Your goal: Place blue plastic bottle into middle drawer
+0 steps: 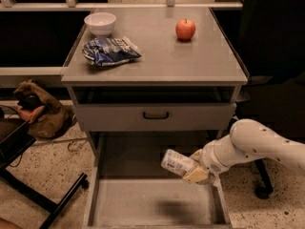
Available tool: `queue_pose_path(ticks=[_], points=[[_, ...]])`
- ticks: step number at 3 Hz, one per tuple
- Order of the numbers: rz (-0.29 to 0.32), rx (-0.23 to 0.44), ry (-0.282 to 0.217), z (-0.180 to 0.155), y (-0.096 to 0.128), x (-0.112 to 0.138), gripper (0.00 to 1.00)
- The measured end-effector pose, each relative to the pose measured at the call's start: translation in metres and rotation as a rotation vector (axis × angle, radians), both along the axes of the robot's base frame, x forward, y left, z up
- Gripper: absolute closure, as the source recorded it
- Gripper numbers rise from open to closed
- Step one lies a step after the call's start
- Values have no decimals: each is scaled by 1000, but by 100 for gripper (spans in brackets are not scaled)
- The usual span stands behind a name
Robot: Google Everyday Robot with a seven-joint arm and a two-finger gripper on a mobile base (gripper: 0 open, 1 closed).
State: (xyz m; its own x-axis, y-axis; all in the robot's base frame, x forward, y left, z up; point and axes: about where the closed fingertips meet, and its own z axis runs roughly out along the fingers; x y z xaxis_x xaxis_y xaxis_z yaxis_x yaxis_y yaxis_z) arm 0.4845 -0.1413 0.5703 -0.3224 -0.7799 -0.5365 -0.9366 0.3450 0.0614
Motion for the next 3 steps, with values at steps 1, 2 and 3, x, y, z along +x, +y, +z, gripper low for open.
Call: queue_pose_path(ticks=[1, 2, 3], points=[[-20, 16, 45, -27, -3, -4, 100], [5, 17, 40, -69, 0, -9, 100], [78, 17, -12, -102, 29, 7, 100]])
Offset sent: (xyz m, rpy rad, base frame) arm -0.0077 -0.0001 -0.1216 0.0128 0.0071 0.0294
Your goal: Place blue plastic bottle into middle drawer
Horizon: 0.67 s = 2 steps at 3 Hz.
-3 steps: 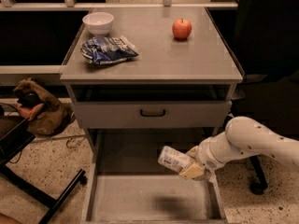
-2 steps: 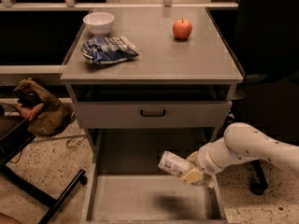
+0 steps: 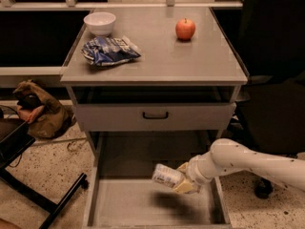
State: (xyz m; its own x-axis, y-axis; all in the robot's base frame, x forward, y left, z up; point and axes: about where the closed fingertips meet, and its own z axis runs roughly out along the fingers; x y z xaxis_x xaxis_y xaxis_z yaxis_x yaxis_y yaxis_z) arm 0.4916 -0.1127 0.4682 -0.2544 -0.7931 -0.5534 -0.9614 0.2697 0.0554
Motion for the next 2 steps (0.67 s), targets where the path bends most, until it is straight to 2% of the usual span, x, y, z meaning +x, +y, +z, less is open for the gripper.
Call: queue_pose_path(ticks=[1, 2], points=[[58, 13, -52, -35, 43, 10, 100], [58, 13, -52, -35, 43, 10, 100]])
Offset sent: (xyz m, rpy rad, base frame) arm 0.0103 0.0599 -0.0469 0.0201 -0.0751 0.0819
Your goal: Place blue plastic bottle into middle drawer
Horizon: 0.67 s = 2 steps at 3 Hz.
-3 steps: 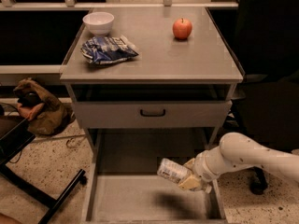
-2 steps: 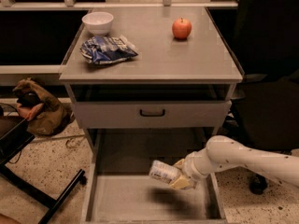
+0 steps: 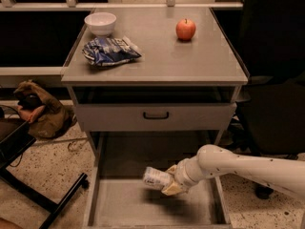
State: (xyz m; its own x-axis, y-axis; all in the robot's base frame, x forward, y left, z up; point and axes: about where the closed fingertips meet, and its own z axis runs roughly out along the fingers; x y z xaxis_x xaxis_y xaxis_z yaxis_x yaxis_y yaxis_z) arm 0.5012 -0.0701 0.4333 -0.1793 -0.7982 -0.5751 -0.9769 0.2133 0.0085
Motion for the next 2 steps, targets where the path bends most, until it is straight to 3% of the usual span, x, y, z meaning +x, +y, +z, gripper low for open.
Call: queue_pose_path(ticks=[1, 2], points=[[3, 18, 19, -21, 7, -2, 100], [-8, 44, 50, -66, 18, -6, 100]])
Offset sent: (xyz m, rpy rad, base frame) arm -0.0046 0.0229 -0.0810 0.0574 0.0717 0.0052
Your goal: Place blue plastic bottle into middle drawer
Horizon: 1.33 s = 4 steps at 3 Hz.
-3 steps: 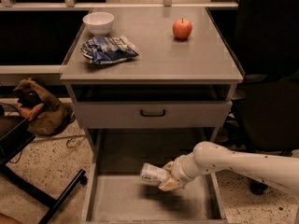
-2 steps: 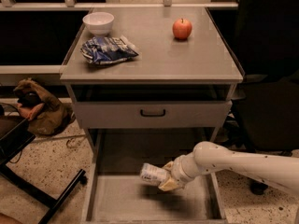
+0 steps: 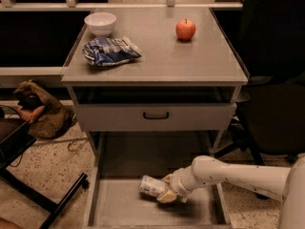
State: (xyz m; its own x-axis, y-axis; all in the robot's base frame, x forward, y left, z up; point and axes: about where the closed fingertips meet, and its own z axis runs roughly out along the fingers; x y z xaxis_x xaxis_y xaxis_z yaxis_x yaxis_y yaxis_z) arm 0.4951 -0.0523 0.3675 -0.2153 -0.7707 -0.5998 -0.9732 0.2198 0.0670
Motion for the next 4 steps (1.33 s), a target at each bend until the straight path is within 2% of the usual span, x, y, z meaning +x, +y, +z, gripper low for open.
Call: queue_pose_path(ticks=[1, 2, 4], points=[[0, 1, 0, -1, 0, 0, 100], [0, 1, 0, -1, 0, 0, 81], [0, 1, 1, -1, 0, 0, 35]])
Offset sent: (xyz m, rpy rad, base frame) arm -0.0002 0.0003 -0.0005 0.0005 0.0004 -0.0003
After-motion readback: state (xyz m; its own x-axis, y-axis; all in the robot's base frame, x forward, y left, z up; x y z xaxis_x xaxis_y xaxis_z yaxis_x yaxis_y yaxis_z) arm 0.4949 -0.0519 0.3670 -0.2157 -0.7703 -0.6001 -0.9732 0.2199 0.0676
